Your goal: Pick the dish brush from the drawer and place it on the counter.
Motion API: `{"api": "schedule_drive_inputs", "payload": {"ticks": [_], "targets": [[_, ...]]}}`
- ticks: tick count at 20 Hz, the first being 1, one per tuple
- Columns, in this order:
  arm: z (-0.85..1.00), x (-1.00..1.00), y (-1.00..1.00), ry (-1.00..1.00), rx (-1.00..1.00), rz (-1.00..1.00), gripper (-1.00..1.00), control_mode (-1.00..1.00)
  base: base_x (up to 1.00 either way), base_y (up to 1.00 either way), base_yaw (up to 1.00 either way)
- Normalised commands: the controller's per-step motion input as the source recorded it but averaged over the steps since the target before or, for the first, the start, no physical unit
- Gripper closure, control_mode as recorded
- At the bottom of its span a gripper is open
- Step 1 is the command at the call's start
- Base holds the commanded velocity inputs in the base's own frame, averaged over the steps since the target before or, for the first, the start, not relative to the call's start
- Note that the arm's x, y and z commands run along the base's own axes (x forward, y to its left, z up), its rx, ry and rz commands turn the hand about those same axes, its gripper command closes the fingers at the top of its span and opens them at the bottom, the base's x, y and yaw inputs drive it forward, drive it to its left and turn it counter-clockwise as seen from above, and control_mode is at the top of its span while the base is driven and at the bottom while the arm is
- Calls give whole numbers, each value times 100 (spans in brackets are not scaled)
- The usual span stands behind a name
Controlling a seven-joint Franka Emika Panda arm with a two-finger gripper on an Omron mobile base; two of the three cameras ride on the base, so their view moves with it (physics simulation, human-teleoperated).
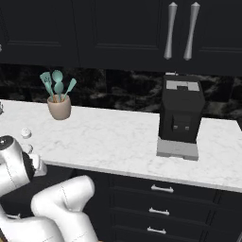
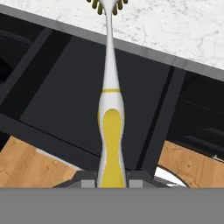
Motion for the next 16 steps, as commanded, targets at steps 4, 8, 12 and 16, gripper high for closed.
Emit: {"api": "schedule_drive_inputs", "payload": {"ticks": [4,8,12,16], "targets": [[100,52,-35,4,2,0,100,-100,0,0,0],[77,83,-7,14,0,0,100,-100,0,0,0],[5,94,0,8,0,-4,100,-100,0,0,0],[-25,78,-6,0,0,-6,100,-100,0,0,0]]}}
